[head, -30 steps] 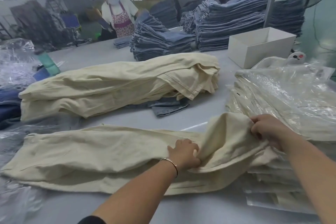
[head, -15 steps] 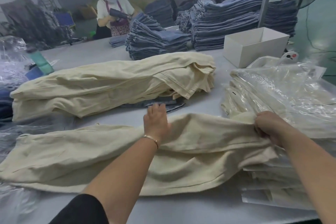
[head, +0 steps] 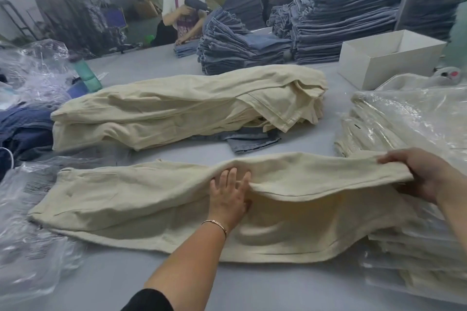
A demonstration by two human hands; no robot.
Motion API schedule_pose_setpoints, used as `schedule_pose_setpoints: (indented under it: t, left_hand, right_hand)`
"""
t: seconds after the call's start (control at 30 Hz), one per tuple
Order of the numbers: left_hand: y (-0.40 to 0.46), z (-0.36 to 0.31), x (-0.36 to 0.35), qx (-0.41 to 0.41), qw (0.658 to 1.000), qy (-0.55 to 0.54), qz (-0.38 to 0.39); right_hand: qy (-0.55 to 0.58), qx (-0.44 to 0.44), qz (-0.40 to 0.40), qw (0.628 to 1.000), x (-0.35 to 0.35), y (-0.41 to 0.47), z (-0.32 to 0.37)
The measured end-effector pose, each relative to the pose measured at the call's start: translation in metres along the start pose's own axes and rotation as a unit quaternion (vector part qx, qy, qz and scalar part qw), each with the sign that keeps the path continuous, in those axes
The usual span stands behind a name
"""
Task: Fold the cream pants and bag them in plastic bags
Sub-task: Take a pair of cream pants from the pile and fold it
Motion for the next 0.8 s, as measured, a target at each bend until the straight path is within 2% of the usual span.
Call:
schedule_pose_setpoints:
  t: [0.1, 0.2, 0.3, 0.37, 0.5, 0.53, 0.6, 0.7, 0.77, 0.8]
  left_hand:
    - [0.011, 0.002, 0.009, 0.034, 0.999, -0.002, -0.018]
    - [0.016, 0.004, 0.02, 0.042, 0.998, -0.005, -0.048]
    - [0.009, 0.005, 0.025, 0.001, 0.998, -0.059, -0.029]
    - [-0.003, 0.0, 0.027, -0.054, 0.994, -0.096, -0.013]
    - [-0.047, -0.021, 0.009, -0.186, 0.981, -0.016, 0.047]
    - [-0.059, -0.022, 0.001, -0.203, 0.977, 0.008, 0.066]
    - [-0.074, -0.01, -0.008, -0.185, 0.979, 0.002, 0.083]
    - [-0.092, 0.008, 0.009, -0.17, 0.984, -0.043, 0.02]
    - [-0.105, 0.013, 0.014, -0.183, 0.983, 0.005, -0.023]
    - [-0.107, 0.023, 0.017, -0.157, 0.986, 0.021, -0.047]
  right_hand:
    - [-0.01, -0.002, 0.019, 1.0, -0.003, -0.002, 0.001]
    - [-0.106, 0.018, 0.017, 0.994, -0.011, -0.001, 0.0]
    - [-0.221, 0.024, 0.006, 0.975, -0.024, -0.002, -0.002]
    - [-0.304, 0.055, -0.027, 0.951, -0.029, -0.001, 0.002]
    - [-0.373, 0.1, -0.091, 0.918, -0.029, 0.001, 0.018]
    - [-0.384, 0.102, -0.107, 0.911, -0.025, 0.002, 0.021]
    - [-0.385, 0.112, -0.14, 0.905, -0.013, 0.001, 0.026]
    - [-0.368, 0.142, -0.183, 0.9, 0.0, -0.003, 0.031]
    - [-0.369, 0.157, -0.198, 0.894, 0.002, -0.004, 0.032]
    - [-0.369, 0.162, -0.202, 0.893, 0.001, -0.003, 0.032]
Point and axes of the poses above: each hand's wrist, its own y-axis towards the middle knuckle, its own x-axis out of the back of the hand, z = x × y, the point moved 9 cm from there along y, towards the middle knuckle, and after that the axes turned 2 degrees about x, right-handed, at the moved point
